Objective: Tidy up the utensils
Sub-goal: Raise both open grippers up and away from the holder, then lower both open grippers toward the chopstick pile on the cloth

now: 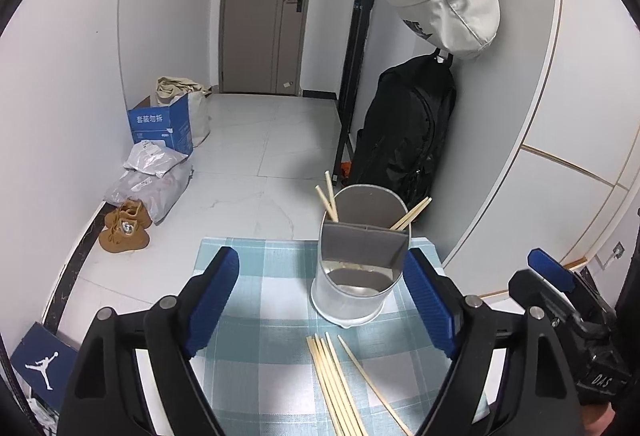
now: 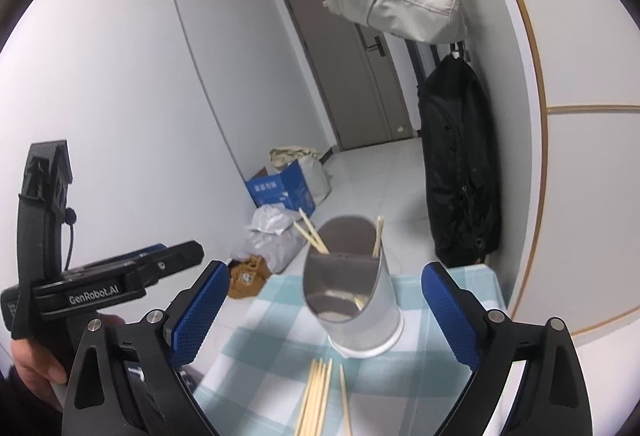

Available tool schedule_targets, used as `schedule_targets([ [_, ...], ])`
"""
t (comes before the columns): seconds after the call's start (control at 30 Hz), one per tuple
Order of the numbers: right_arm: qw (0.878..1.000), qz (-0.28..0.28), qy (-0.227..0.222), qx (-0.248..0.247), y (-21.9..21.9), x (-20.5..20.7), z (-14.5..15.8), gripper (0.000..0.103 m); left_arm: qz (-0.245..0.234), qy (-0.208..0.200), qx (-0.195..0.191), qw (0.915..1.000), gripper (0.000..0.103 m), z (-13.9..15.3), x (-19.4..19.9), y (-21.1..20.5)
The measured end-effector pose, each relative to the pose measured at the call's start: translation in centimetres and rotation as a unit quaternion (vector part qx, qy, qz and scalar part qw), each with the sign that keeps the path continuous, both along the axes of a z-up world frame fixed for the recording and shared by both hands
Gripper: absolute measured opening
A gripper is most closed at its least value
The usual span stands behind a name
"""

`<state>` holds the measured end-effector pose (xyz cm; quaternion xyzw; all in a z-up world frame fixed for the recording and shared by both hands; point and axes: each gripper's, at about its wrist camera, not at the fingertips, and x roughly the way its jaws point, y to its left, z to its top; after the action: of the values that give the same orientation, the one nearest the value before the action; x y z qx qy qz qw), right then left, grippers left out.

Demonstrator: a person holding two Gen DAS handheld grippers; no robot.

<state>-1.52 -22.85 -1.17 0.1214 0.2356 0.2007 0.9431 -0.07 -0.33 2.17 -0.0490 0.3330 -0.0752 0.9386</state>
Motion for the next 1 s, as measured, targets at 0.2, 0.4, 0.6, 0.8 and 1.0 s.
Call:
schedule_targets([
  [0.2, 0.999, 0.003, 0.024, -0.034, 0.6, -0.4, -2.9, 0.098, 0.019, 0.004, 0.005, 0.9998, 0.081, -2.7, -0.4, 0.4],
  [0.4, 0.996, 0.009, 0.052, -0.075, 1.4, -0.4, -5.9, 0.099, 0.034, 0.019, -0.015, 0.9991, 0.081, -5.8, 0.1, 1.5],
  [0.6, 0.985, 0.028, 0.115, -0.124, 3.1, 1.3, -9.7, 0.099, 0.044, 0.053, -0.024, 0.9973, 0.081, -8.6, 1.3, 3.1],
  [0.8, 0.971, 0.054, 0.177, -0.15, 4.7, 3.0, -13.0, 0.093, 0.071, 0.076, -0.025, 0.9943, 0.081, -10.2, 2.3, 5.2],
  [1.0, 0.954, 0.086, 0.215, -0.189, 6.9, 4.4, -15.2, 0.083, 0.089, 0.087, -0.041, 0.9914, 0.081, -10.9, 2.7, 7.3],
])
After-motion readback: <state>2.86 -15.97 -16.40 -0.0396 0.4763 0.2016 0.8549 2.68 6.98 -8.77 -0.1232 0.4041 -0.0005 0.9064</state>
